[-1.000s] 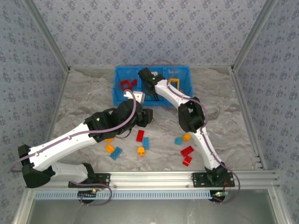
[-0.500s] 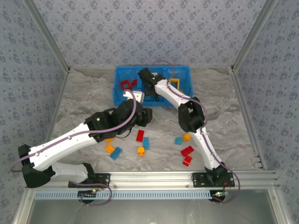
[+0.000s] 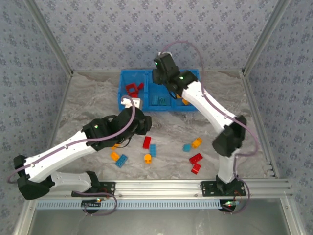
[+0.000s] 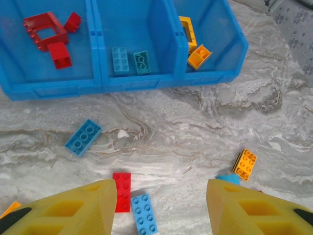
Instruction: Sort the legos into containers by color
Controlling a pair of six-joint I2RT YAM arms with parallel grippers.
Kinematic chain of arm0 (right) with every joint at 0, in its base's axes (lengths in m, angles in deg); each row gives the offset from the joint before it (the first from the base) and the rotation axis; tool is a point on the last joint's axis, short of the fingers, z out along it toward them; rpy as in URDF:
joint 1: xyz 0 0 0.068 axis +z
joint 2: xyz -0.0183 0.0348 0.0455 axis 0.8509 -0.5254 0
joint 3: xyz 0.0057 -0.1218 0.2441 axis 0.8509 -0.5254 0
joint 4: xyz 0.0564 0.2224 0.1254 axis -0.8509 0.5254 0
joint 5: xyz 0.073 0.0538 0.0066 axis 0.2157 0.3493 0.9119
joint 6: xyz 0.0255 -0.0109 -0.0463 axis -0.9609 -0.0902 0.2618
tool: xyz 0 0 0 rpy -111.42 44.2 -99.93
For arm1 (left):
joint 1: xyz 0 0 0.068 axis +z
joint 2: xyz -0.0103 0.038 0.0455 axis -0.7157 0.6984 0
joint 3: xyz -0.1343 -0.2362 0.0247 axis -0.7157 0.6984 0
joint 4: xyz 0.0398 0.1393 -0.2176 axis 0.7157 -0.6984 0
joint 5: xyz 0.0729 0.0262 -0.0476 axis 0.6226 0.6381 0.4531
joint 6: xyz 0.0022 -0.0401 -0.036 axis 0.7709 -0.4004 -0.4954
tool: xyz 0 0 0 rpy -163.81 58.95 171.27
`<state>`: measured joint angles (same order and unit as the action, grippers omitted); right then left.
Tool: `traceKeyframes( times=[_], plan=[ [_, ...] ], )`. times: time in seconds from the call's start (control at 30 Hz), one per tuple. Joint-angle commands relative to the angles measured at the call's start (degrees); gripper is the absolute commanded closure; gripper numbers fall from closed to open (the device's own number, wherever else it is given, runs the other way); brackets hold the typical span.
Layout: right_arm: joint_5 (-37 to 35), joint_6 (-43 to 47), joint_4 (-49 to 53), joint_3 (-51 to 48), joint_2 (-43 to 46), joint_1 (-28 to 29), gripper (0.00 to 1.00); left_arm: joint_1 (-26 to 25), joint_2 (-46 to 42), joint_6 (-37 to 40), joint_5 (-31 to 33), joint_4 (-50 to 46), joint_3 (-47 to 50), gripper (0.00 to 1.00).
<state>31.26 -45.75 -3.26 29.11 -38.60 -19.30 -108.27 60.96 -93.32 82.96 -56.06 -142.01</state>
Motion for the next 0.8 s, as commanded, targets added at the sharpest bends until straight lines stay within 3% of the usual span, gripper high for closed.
traceKeyframes(
  times=[0.0, 0.23, 0.47, 0.77],
  plan=[
    [2.79, 2.97, -7.74, -11.16, 9.26, 2.12, 0.53, 0.97, -2.98, -4.7, 1.76, -6.62, 1.55, 0.48],
    [7.67, 5.37, -14.72, -34.22, 31.96, 8.98, 0.52, 3.48, -7.01, -8.13, 0.31, -11.42, 5.65, 0.48],
    [16.14, 5.8, -10.62, -47.89, 47.56, 17.87, 0.5, 6.23, -8.14, -8.52, -2.58, -14.41, 9.27, 0.47],
    [9.28, 0.95, -4.82, -56.72, 55.12, 33.2, 0.49, 6.5, -6.03, -10.57, -8.85, -11.0, 15.45, 0.44]
  ],
)
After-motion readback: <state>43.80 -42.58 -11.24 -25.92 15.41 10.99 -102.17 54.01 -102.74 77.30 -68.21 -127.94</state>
